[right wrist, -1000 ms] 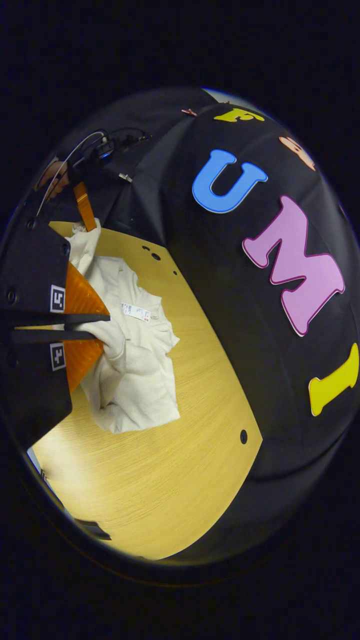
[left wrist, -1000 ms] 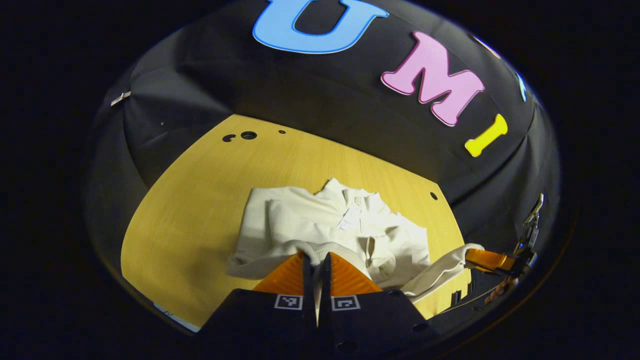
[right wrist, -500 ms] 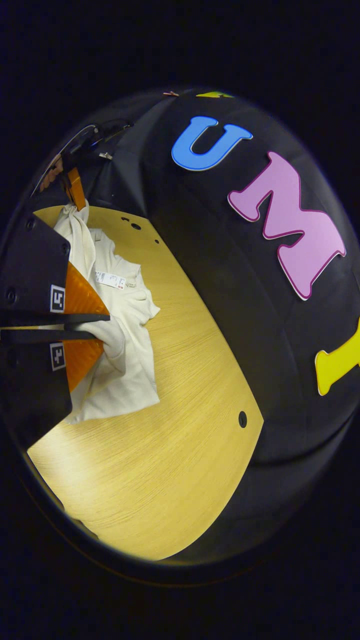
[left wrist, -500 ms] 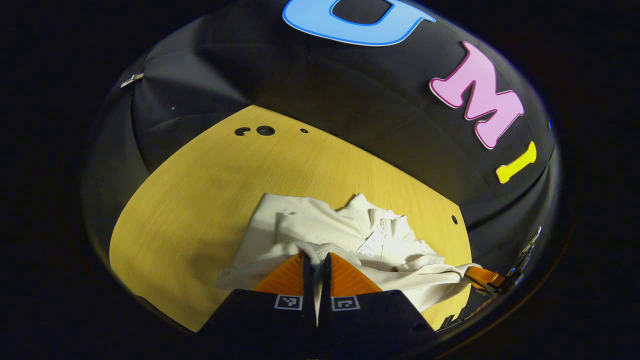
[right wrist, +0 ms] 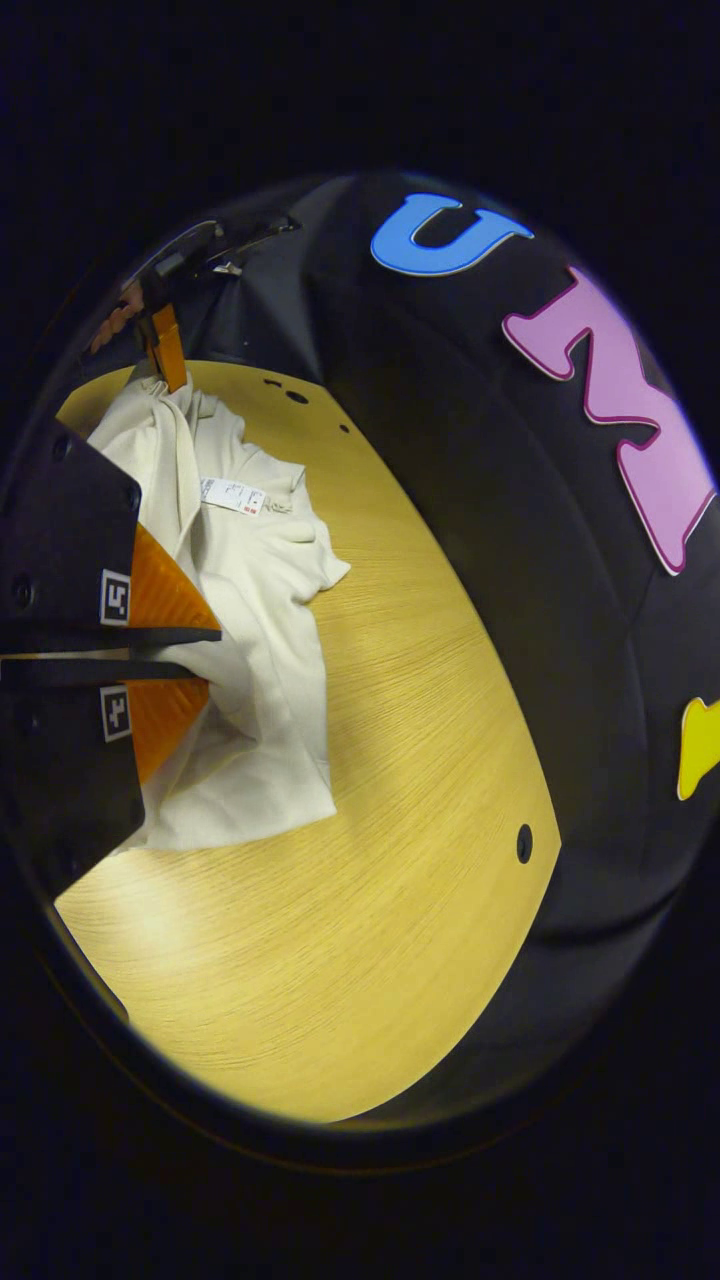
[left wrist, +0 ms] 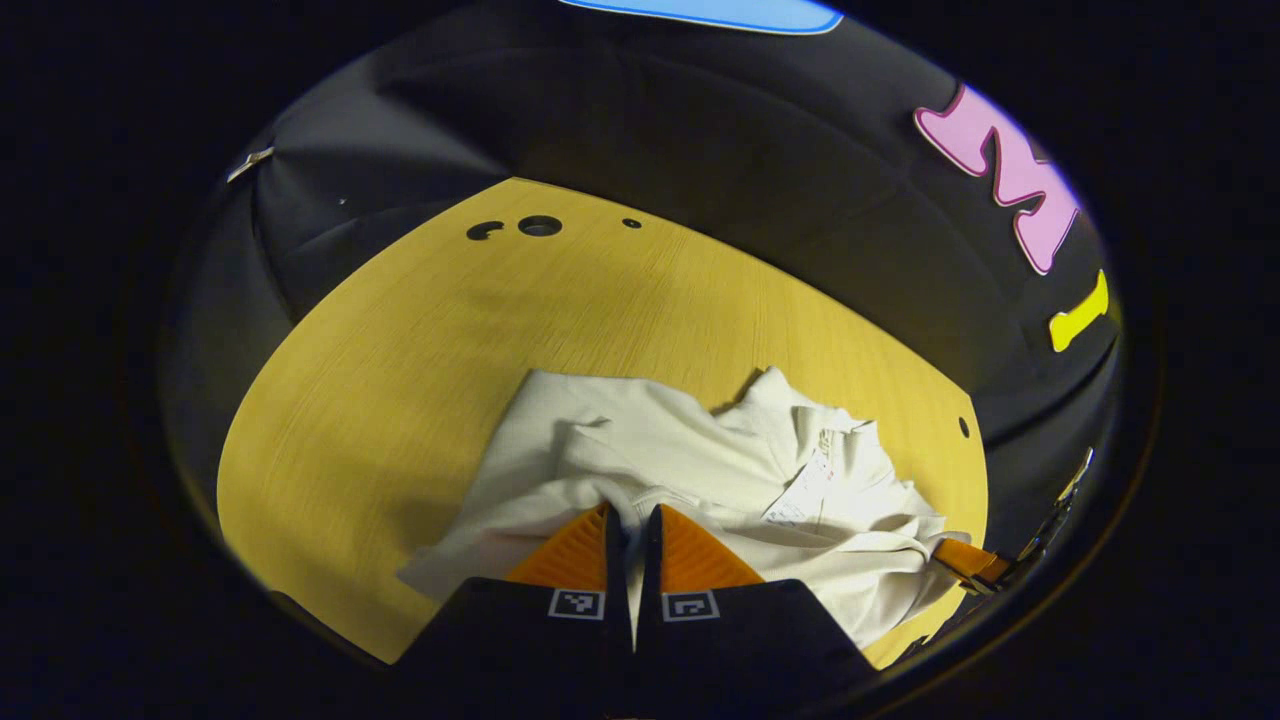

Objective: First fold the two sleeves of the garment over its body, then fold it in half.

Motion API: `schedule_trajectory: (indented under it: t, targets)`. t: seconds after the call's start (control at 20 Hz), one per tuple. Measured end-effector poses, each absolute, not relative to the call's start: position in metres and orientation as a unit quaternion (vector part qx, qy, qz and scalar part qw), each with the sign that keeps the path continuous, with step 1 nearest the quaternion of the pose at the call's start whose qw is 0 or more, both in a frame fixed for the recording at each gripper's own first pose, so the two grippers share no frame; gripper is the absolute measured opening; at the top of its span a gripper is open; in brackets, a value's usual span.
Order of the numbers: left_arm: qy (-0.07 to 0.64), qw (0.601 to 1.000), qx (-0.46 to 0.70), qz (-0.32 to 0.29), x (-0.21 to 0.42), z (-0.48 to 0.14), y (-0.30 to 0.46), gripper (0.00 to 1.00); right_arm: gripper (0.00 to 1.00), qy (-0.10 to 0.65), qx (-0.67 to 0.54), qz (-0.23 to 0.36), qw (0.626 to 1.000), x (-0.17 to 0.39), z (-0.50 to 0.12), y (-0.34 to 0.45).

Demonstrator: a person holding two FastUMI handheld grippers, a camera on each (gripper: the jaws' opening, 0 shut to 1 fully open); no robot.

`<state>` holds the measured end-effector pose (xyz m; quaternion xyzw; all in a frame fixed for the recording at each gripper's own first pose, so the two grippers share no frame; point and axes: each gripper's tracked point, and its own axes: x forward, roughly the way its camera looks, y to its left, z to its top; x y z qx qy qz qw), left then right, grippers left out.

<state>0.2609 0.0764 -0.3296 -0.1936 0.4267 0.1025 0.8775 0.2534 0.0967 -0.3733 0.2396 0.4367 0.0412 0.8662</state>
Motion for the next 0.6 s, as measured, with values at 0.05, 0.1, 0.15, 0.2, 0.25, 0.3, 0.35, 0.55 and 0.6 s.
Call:
schedule_trajectory:
  t: [0.05, 0.1, 0.15, 0.2, 0.25, 0.3, 0.35, 0.55, 0.6]
  targets:
    - [0.430, 0.877, -0.189, 0.105, 0.263, -0.333, 0.076, 0.07, 0.07, 0.439, 0.236, 0.041, 0.866, 0.254, -0.377, 0.098]
    - [0.434, 0.875, -0.185, 0.106, 0.265, -0.337, 0.075, 0.06, 0.07, 0.441, 0.232, 0.041, 0.866, 0.255, -0.382, 0.098]
    - [0.438, 0.874, -0.181, 0.107, 0.266, -0.343, 0.074, 0.06, 0.07, 0.444, 0.229, 0.041, 0.865, 0.256, -0.386, 0.098]
    - [0.442, 0.872, -0.179, 0.109, 0.267, -0.348, 0.074, 0.06, 0.07, 0.447, 0.226, 0.040, 0.864, 0.256, -0.390, 0.099]
    - [0.446, 0.870, -0.176, 0.110, 0.268, -0.353, 0.075, 0.07, 0.07, 0.450, 0.225, 0.039, 0.863, 0.256, -0.393, 0.099]
    - [0.450, 0.870, -0.172, 0.110, 0.269, -0.358, 0.076, 0.07, 0.07, 0.452, 0.222, 0.037, 0.863, 0.257, -0.397, 0.100]
    - [0.452, 0.869, -0.167, 0.111, 0.269, -0.361, 0.075, 0.07, 0.08, 0.453, 0.217, 0.035, 0.864, 0.257, -0.401, 0.101]
    - [0.456, 0.870, -0.151, 0.111, 0.268, -0.364, 0.073, 0.08, 0.16, 0.454, 0.210, 0.033, 0.865, 0.259, -0.404, 0.105]
    - [0.456, 0.871, -0.148, 0.107, 0.268, -0.365, 0.072, 0.11, 0.17, 0.454, 0.211, 0.032, 0.865, 0.259, -0.404, 0.105]
